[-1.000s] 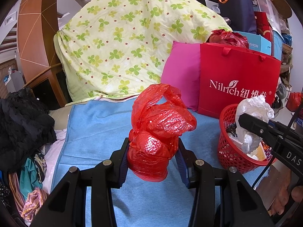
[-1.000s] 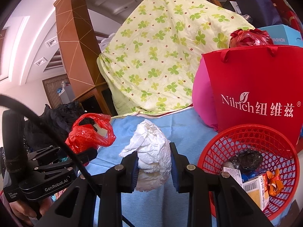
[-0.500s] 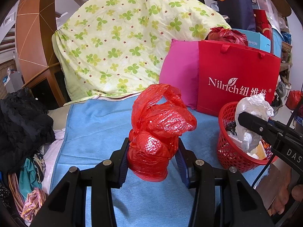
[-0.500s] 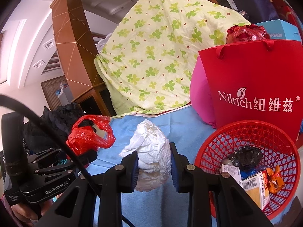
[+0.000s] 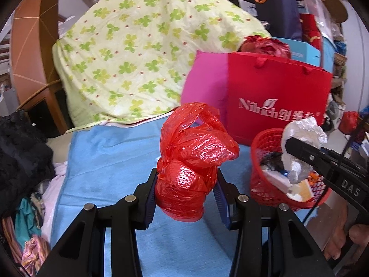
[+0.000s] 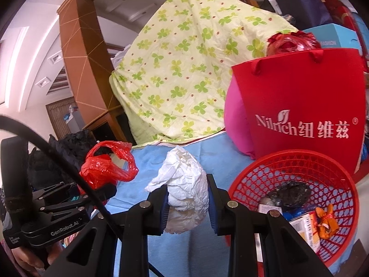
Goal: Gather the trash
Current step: 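Drop the red bag from the left gripper into the wastebasket while the right drops the tissue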
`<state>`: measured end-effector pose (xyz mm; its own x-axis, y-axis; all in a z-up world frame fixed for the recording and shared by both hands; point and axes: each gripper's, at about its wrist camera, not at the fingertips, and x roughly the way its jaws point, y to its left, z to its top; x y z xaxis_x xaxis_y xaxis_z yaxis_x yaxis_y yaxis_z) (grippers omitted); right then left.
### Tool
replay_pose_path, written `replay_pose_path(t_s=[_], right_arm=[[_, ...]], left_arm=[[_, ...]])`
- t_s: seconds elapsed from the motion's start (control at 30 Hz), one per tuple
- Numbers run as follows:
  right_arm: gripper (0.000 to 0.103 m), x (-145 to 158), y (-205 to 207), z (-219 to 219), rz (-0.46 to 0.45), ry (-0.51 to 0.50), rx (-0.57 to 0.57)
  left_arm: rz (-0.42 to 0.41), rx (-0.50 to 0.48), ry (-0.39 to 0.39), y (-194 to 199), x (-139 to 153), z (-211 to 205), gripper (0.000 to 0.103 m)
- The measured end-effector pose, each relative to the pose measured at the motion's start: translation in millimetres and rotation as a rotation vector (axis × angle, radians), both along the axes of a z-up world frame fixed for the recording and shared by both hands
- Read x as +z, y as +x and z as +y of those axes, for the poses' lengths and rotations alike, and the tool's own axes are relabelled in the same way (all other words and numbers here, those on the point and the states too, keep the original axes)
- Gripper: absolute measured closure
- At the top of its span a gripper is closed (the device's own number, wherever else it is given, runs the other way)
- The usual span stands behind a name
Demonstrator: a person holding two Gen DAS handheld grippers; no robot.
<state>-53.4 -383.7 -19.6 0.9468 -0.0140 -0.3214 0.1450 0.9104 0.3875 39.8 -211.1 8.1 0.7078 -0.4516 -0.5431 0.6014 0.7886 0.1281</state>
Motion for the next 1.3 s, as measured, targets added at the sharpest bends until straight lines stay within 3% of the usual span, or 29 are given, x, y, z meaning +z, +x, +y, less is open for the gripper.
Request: replay_pose_path(t_s=[0.4, 0.63, 0.77, 0.87, 1.3], right_arm=[[0.071, -17.3, -36.7, -75.3, -0.017, 0.097, -0.167], [0.071, -38.7, -62.7, -124.7, 0.008, 0.164, -0.273], [0.066, -52.6, -67.2, -143.0, 0.042, 0.197, -0.298], [0.032, -61.4, -68.9, -149.0, 0.054, 0.227, -0.306], [0.032, -49.1, -67.5, -132.0, 0.032, 0.192, -0.312]], left_arm=[[0.053, -0.214, 0.014, -20.1, -9.2, -72.7, 0.055], [0.103, -0.308, 0.052, -29.7, -28.6, -127.2, 0.055], [0.139, -0.347, 0.082, -32.1, -43.4, -153.1, 0.041], [0.135, -0.351, 0.11, -34.2, -53.6, -163.4, 0.036], [0.02, -0.223, 0.134, -27.4, -42.7, -122.8, 0.035]])
